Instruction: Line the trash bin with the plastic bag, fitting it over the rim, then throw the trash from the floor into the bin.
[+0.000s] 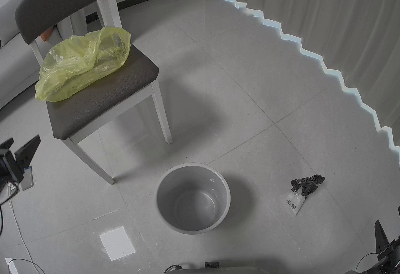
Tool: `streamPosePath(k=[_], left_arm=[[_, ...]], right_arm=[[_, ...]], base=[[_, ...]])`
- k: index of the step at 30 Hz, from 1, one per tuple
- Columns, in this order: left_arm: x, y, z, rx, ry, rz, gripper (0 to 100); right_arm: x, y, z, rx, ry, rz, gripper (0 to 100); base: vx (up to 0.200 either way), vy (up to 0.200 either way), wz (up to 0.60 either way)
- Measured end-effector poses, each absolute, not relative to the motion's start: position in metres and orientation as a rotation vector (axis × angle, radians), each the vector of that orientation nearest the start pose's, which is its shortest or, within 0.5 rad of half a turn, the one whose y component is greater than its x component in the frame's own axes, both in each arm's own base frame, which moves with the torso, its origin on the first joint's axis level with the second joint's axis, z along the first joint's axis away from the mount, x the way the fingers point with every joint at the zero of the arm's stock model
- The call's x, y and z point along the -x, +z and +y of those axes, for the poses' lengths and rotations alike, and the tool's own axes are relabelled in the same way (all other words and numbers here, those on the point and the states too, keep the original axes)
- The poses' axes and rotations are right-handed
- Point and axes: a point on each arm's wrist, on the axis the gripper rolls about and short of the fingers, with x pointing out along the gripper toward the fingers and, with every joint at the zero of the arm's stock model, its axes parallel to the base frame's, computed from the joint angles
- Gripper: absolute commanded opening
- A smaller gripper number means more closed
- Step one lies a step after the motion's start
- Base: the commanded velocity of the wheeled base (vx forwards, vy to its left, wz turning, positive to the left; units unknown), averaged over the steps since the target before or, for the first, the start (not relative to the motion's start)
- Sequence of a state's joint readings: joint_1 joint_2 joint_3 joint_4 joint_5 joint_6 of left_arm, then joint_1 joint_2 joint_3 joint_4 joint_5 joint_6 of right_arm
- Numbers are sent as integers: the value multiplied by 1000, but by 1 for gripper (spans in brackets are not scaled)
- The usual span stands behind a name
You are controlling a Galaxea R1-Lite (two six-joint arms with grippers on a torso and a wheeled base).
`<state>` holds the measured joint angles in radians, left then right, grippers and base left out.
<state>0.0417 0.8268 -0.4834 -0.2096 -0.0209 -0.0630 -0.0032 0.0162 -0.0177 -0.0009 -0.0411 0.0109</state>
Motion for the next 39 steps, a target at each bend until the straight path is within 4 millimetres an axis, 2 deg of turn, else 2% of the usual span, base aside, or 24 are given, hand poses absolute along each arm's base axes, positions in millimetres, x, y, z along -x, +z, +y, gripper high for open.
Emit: streamPosePath(k=[4,10,15,21,25,30,39], left_arm=[[-132,244,12,45,103,149,100],[-195,268,30,-2,225,169,100],[-249,269,47,-26,291,211,100],[-295,258,61,-32,323,256,100],[-317,251,68,-31,334,272,100],[-333,243,81,-28,361,290,100],[-345,235,105,-12,410,304,100]], right_arm=[[23,81,-1,-13,-46,-3,100],[23,81,-1,-14,-48,-3,100],[23,81,-1,-16,-49,-3,100],[23,81,-1,-17,-51,-3,100],[23,81,-1,-18,-51,-3,100],[23,81,-1,-19,-51,-4,100],[23,81,-1,-23,-51,-4,100]], base=[[0,0,0],[0,0,0],[0,0,0],[0,0,0],[0,0,0],[0,0,0],[0,0,0]])
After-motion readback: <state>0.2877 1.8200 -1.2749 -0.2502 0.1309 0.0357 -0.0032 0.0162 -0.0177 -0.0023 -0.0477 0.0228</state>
